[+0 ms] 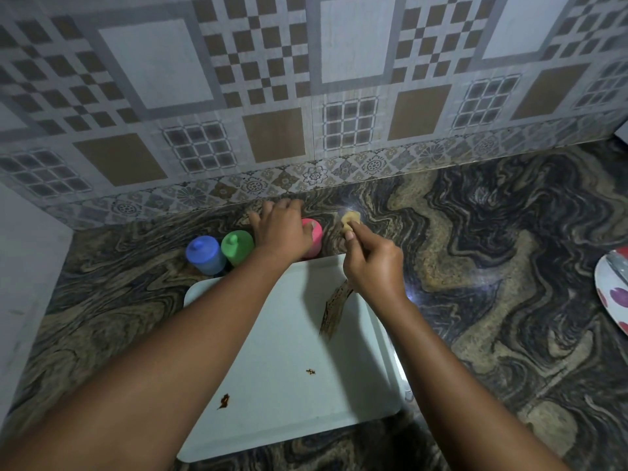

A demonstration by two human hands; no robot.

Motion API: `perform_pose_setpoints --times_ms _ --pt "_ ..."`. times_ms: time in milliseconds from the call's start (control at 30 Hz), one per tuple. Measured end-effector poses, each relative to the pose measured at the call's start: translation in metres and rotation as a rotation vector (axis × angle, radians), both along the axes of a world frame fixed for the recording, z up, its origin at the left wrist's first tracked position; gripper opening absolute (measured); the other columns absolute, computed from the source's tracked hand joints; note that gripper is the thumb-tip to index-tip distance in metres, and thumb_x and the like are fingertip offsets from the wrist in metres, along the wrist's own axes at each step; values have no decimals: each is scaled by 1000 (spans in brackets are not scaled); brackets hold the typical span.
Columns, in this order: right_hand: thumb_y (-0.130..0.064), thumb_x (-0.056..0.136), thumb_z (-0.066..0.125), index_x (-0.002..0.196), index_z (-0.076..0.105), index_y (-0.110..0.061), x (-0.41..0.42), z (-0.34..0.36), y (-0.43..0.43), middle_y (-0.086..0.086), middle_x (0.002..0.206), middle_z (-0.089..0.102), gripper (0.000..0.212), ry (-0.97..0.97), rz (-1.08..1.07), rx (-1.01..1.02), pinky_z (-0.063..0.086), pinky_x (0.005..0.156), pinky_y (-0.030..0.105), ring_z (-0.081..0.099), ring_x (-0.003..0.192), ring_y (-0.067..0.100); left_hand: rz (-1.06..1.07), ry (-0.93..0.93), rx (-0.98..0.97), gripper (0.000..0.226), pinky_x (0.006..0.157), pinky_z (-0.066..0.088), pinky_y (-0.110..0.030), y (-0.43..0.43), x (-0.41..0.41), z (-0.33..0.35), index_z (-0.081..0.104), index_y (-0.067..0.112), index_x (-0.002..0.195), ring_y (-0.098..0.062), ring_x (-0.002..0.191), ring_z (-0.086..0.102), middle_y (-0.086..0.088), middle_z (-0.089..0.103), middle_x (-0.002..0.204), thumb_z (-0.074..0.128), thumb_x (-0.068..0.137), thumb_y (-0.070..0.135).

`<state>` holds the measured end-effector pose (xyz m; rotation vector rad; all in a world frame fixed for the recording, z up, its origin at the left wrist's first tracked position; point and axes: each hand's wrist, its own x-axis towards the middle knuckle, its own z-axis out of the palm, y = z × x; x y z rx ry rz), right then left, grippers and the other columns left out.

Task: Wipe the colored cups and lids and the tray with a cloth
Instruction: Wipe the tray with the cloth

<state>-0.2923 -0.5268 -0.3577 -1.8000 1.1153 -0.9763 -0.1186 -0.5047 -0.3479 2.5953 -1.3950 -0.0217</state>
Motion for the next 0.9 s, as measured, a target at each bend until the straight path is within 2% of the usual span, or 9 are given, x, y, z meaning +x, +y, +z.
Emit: perform_pose_setpoints --times_ms 67,133,233,300,400,600,700,800,900 --pt "-20 100 62 126 73 -16 -6 8 2 -2 122 74 28 -74 22 123 49 99 13 64 116 -2 0 23 -150 42 97 29 -45 7 -1 11 55 27 131 -27 128 42 3 58 135 58 91 40" --pt "-21 102 59 125 73 -18 -13 17 4 -4 117 76 27 -160 67 234 54 98 23 67 112 1 -12 146 -283 35 98 33 -43 19 -2 20 60 29 125 -24 124 49 6 65 126 61 90 36" --pt "-22 103 58 110 72 -15 -21 35 16 4 92 77 17 -282 131 371 58 77 33 72 82 13 -42 590 -455 30 97 51 -40 48 -8 33 66 23 118 -10 106 65 8 72 107 70 88 25" --pt "-14 106 53 102 61 -8 -27 49 30 2 70 68 11 -332 207 427 53 58 23 65 59 7 -66 802 -451 29 91 55 -27 74 -21 45 69 17 116 1 97 67 8 73 102 73 87 15" --pt "-17 106 50 100 57 -12 -35 61 54 -9 65 70 11 -261 329 420 50 58 19 62 60 0 -61 991 -490 27 85 53 -17 114 -41 57 72 14 111 1 94 70 9 75 98 76 84 11" --pt "-32 107 49 99 57 -27 -37 75 102 9 80 76 12 -226 418 503 58 65 57 71 70 30 27 768 -566 16 75 54 -16 172 -63 63 75 31 86 -3 76 68 21 75 85 80 79 17" --pt "-28 106 50 101 57 -21 -36 79 119 3 75 76 11 -232 367 469 58 61 45 71 67 20 54 730 -575 13 78 56 -25 194 -66 69 72 30 78 -7 80 70 21 75 89 80 80 19" --pt "-26 105 55 101 61 -18 -36 79 129 5 79 76 11 -231 295 445 57 58 39 71 67 23 51 687 -574 7 78 52 -18 214 -68 79 71 27 79 -4 84 68 19 73 87 78 81 24" --pt "-20 102 61 98 68 -15 -37 79 135 2 81 78 10 -225 263 396 55 65 29 72 74 10 70 875 -585 5 67 53 -22 228 -72 92 72 16 81 -11 72 70 5 75 78 77 82 16"
